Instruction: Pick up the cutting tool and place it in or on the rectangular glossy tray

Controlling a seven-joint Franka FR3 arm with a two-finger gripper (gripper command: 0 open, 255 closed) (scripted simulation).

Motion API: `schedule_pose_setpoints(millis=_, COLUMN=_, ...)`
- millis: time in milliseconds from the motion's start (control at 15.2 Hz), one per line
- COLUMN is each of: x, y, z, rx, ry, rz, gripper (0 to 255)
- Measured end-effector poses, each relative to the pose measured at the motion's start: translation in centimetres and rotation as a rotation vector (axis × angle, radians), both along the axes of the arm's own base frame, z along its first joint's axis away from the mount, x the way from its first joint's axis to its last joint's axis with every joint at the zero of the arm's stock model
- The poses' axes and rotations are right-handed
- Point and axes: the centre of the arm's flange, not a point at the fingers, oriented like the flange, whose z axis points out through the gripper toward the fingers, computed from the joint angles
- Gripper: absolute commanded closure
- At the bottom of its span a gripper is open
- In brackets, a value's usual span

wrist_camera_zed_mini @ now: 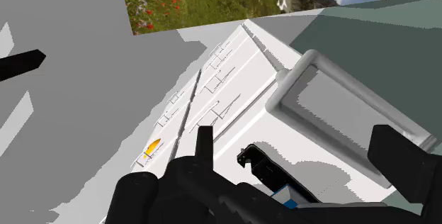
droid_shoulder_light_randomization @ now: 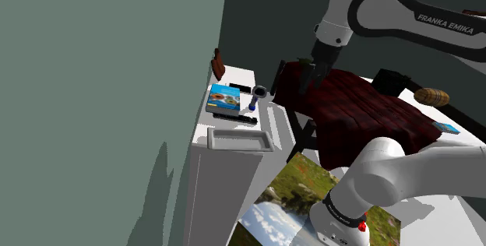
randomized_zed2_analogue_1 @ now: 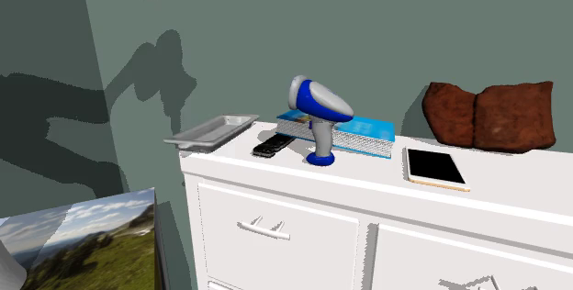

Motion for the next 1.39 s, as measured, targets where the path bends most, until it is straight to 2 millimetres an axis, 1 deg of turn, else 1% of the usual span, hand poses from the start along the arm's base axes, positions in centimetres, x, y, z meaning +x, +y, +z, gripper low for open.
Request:
schedule_pose_setpoints(millis=132, x=0.3, y=-0.2, z=-0.4, rx=0.001, ry=0.0, rz=0.012, gripper=0)
schedule_pose_setpoints(millis=396, x=3.0, y=-1.2, z=-3.9, rx=0.012, ry=-0.006, rz=0.099, gripper=0)
schedule_pose_setpoints(millis=462, x=4.0, y=-1.5, z=-4.8, rx=0.014, ry=-0.008, rz=0.124, gripper=0)
schedule_pose_setpoints(millis=528, x=5.2, y=-1.2, z=-5.7, rx=0.018, ry=-0.01, rz=0.149, gripper=0)
schedule_pose_setpoints(millis=792, x=8.4, y=-2.0, z=-9.7, rx=0.029, ry=-0.019, rz=0.249, gripper=0)
schedule_pose_setpoints(millis=990, x=10.6, y=-1.5, z=-12.5, rx=0.038, ry=-0.025, rz=0.325, gripper=0)
schedule_pose_setpoints(millis=1056, x=11.6, y=-1.7, z=-13.6, rx=0.041, ry=-0.027, rz=0.35, gripper=0)
schedule_pose_setpoints(millis=1386, x=16.3, y=-1.1, z=-18.5, rx=0.055, ry=-0.039, rz=0.476, gripper=0)
